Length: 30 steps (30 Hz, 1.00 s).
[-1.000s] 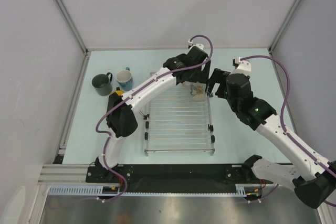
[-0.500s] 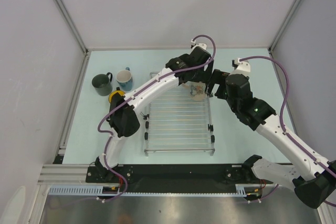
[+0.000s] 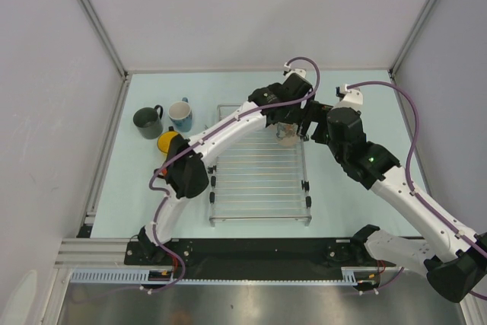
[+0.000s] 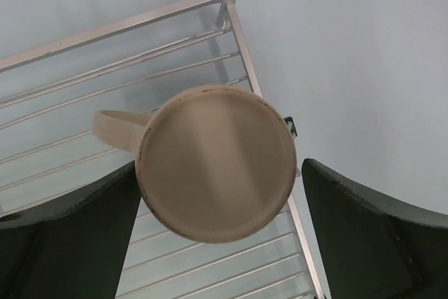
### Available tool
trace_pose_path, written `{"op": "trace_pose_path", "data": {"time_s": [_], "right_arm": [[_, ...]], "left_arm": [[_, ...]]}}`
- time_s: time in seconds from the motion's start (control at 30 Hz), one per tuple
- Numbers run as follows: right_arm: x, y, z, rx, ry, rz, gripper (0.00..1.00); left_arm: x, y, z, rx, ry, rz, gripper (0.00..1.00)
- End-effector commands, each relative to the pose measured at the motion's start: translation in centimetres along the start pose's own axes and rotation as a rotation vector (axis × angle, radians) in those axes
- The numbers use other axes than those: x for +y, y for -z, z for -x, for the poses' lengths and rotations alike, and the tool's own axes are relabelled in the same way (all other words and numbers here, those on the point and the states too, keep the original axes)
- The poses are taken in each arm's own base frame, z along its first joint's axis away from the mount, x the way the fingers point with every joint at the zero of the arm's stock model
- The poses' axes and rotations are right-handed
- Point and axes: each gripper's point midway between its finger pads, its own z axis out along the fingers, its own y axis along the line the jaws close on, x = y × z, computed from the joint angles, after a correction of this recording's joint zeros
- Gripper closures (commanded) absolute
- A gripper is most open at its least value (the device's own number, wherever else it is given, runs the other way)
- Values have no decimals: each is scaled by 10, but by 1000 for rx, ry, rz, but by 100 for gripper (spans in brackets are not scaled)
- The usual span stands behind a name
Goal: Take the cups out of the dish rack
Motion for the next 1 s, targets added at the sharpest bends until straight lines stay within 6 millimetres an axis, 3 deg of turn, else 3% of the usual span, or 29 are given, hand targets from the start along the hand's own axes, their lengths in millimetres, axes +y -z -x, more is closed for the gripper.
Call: {"op": "trace_pose_path", "data": {"time_s": [0.0, 0.27, 0.43, 0.57, 0.67, 0.7, 0.8, 0.97], "right_arm": [[1, 7, 15, -43, -18, 7, 0], [1, 5, 11, -34, -10, 7, 0], [1, 4, 10, -32, -7, 8, 0], [1, 3, 8, -27, -6, 10, 0], [0, 3, 6, -23, -4, 8, 0], [0, 4, 7, -24, -5, 8, 0], [-1, 4, 6, -23, -2, 6, 0], [-1, 5, 7, -24, -6, 8, 0]], "left_arm": [[-11, -10, -1, -5, -18, -19, 2], [-3, -33, -15, 39, -19, 3, 2], [1, -40, -18, 48, -12, 10, 11], [3, -42, -15, 32, 2, 20, 12], [2, -45, -17, 31, 7, 12, 39], [3, -46, -18, 31, 9, 15, 68], [5, -48, -22, 40, 13, 24, 99], [18, -41, -28, 25, 19, 46, 100]]}}
